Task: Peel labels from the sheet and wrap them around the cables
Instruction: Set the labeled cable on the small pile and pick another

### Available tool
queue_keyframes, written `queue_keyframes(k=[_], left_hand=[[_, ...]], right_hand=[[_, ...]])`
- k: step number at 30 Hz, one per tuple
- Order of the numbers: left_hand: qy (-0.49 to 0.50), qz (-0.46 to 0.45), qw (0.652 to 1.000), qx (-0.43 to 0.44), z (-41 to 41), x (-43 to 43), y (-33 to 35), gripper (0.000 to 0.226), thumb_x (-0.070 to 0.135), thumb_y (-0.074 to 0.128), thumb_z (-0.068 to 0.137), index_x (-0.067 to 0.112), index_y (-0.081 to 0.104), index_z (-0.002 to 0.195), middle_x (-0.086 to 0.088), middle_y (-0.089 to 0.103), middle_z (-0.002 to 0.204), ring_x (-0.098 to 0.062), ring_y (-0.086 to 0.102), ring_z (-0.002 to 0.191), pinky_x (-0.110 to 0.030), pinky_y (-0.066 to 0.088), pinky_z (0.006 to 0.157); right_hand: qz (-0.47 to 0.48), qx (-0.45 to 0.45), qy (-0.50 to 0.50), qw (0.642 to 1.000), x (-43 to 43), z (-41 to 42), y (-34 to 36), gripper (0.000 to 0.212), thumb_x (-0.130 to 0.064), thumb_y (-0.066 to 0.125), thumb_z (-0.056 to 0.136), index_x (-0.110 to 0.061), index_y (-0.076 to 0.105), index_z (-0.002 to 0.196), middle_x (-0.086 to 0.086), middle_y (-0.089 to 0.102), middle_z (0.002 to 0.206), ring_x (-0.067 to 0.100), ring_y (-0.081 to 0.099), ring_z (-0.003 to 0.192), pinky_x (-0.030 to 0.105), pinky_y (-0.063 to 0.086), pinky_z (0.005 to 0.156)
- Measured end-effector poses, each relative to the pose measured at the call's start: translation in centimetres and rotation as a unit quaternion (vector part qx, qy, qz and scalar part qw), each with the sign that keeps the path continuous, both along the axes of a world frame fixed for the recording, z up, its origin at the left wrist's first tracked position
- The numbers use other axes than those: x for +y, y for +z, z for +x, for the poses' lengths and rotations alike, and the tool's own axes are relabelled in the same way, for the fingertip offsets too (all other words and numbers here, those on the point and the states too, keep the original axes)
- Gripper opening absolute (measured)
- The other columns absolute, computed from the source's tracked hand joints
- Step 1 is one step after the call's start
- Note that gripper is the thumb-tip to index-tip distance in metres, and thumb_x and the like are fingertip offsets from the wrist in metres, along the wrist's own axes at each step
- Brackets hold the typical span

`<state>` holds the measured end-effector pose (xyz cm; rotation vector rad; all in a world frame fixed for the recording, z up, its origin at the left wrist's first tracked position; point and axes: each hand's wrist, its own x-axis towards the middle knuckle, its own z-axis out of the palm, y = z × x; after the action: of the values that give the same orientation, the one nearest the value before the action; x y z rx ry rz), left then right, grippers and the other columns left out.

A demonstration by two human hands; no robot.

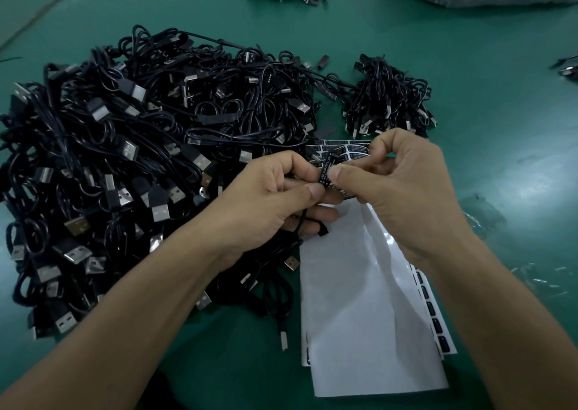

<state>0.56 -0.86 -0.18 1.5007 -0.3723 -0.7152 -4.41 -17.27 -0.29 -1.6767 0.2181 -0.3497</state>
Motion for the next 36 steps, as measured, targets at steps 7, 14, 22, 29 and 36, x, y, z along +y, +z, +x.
queue_keyframes(k=[7,14,22,29,36], left_hand=[[0.001,0.002,1.000,0.002,0.07,0.01,-0.01,0.003,0.007,0.057,0.099,0.007,0.055,0.101,-0.009,0.078,0.096,-0.017,0.076,0.081,-0.030,0.062,0.071],[-0.002,-0.002,1.000,0.002,0.14,0.08,-0.12,0.003,0.006,0.057,0.099,0.008,0.055,0.100,-0.008,0.079,0.095,-0.017,0.076,0.081,-0.029,0.063,0.070],[-0.004,-0.010,1.000,-0.001,0.18,0.08,-0.22,0.005,0.006,0.057,0.098,0.010,0.054,0.098,-0.007,0.079,0.093,-0.016,0.076,0.079,-0.029,0.063,0.069],[-0.005,-0.009,1.000,-0.010,0.03,0.06,-0.08,0.007,0.006,0.060,0.096,0.011,0.054,0.095,-0.009,0.079,0.094,-0.016,0.076,0.079,-0.031,0.062,0.070],[-0.008,-0.008,1.000,-0.016,-0.03,0.04,-0.06,0.006,0.007,0.061,0.094,0.010,0.056,0.095,-0.011,0.078,0.095,-0.016,0.075,0.080,-0.032,0.062,0.071]], right_hand=[[-0.006,0.004,-0.006,1.000,0.05,0.05,-0.11,0.041,-0.003,0.080,0.076,-0.021,0.042,0.076,-0.003,0.072,0.066,0.006,0.067,0.055,0.039,0.053,0.067],[-0.011,0.000,-0.013,1.000,0.07,0.21,-0.26,0.042,-0.002,0.080,0.076,-0.021,0.042,0.075,-0.004,0.070,0.064,0.004,0.064,0.052,0.027,0.049,0.058],[-0.005,-0.009,-0.005,1.000,0.05,0.19,-0.26,0.042,0.002,0.077,0.077,-0.018,0.041,0.075,-0.004,0.068,0.060,0.005,0.065,0.049,0.017,0.048,0.051],[-0.043,0.008,-0.032,0.999,0.23,0.06,-0.01,0.039,-0.012,0.077,0.067,-0.024,0.040,0.070,0.006,0.069,0.065,0.009,0.060,0.055,0.048,0.055,0.064],[-0.084,0.011,-0.063,0.994,0.44,0.02,0.01,0.030,-0.022,0.074,0.060,-0.024,0.045,0.063,-0.009,0.064,0.055,0.011,0.056,0.056,0.035,0.046,0.056]])
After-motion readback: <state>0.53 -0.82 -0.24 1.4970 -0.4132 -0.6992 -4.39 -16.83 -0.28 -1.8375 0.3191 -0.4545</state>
